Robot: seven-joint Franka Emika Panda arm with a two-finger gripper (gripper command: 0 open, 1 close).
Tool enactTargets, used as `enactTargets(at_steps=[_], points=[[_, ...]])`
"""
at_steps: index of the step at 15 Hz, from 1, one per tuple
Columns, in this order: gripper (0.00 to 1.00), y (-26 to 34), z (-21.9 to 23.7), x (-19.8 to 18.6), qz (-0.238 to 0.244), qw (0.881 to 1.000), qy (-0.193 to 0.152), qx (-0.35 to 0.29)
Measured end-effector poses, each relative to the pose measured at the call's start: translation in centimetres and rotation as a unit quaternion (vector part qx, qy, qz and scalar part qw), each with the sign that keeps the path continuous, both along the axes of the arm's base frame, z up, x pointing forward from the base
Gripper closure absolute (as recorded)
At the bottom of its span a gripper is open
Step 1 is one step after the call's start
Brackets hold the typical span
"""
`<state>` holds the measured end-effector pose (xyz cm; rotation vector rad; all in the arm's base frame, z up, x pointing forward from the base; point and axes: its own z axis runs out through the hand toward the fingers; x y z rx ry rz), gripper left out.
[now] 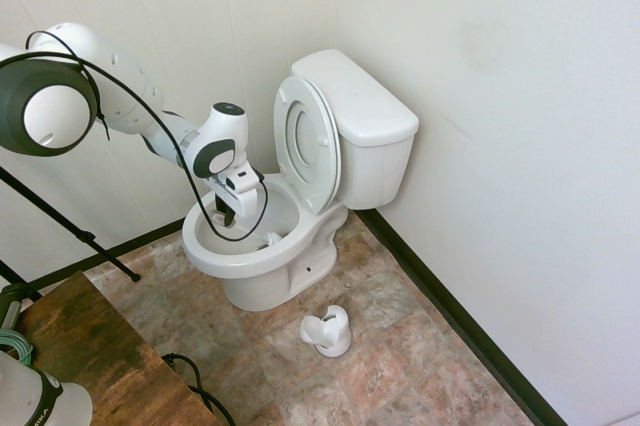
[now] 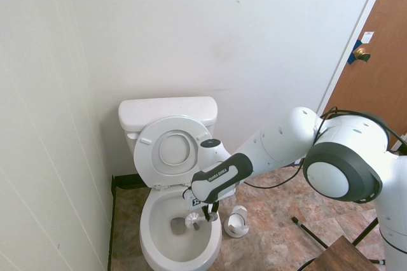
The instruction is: Clean the toilet
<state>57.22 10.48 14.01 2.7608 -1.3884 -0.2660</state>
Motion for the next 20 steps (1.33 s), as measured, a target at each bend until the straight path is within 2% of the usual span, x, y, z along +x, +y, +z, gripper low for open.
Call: enactTargets(at_steps=[3,8,14,17,20], points=[[1.00,-1.5,-0.2,2.8,-0.013,1.000,-0.017,-0.007],[1.00,-0.2,0.0,7.2,-0.017,0.999,-0.045,-0.004],[1.00,4.8,1.6,8.4,-0.014,0.998,-0.055,-0.001],[1.00,6.6,4.5,8.5,-0.014,0.998,-0.057,-0.001],[1.00,6.8,10.7,7.1,-0.010,0.997,-0.080,0.001]])
